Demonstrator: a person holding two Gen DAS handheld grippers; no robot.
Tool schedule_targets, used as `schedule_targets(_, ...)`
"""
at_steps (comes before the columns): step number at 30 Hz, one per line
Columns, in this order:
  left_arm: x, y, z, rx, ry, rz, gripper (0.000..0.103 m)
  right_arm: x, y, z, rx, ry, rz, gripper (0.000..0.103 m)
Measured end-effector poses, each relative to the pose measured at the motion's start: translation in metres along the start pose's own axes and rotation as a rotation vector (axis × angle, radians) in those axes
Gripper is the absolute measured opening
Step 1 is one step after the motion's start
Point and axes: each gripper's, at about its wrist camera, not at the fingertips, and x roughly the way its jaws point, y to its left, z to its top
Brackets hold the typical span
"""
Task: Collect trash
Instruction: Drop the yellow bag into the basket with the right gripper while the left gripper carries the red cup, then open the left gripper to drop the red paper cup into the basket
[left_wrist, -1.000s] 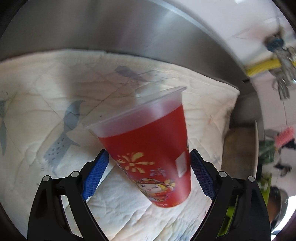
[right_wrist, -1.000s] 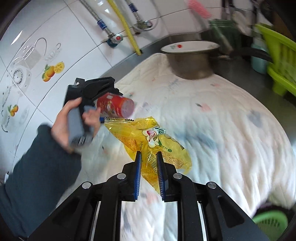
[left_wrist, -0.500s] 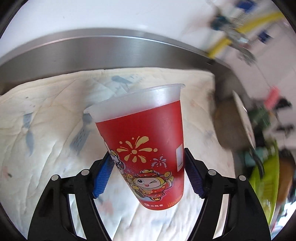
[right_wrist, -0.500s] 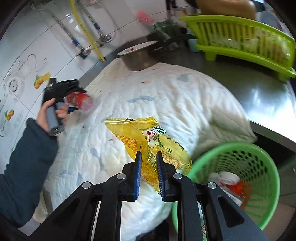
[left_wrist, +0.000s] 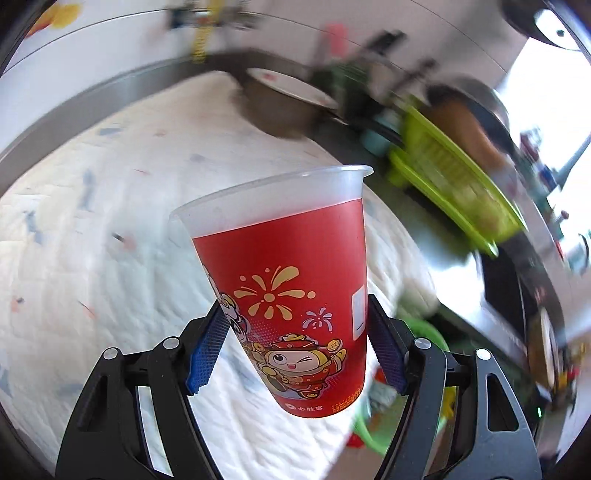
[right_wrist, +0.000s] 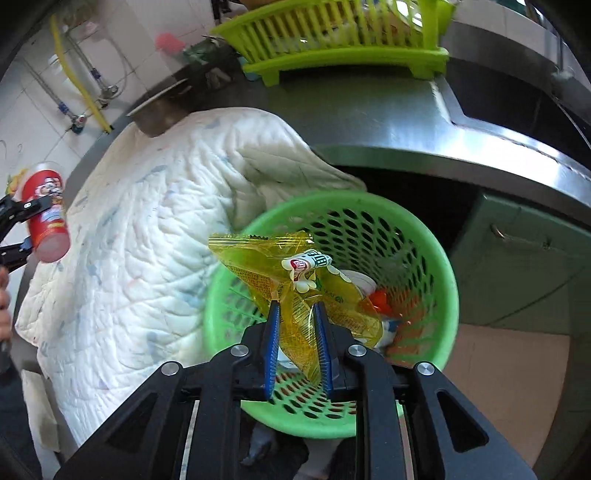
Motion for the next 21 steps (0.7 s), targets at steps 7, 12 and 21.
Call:
schedule_targets(7,0.014,-0.074,-0.050,0.155,0.082,-0.061,0.071,-0.003,-0.027,-0.018,0.041,-0.009,-0.003,0.042)
schedule_targets(12,0.029,-0.110,-0.067,0.230,0.122,-0.087,0.071,-0.022,-0.034,-0.018,0.062,-0.044,0.020,0.048)
schedule_targets(21,0.063,-0.172,-0.095,0.360,0.203,-0.123,0.072,-0.060,-0.032,-0.030,0.027,-0.103,0.007,0.060)
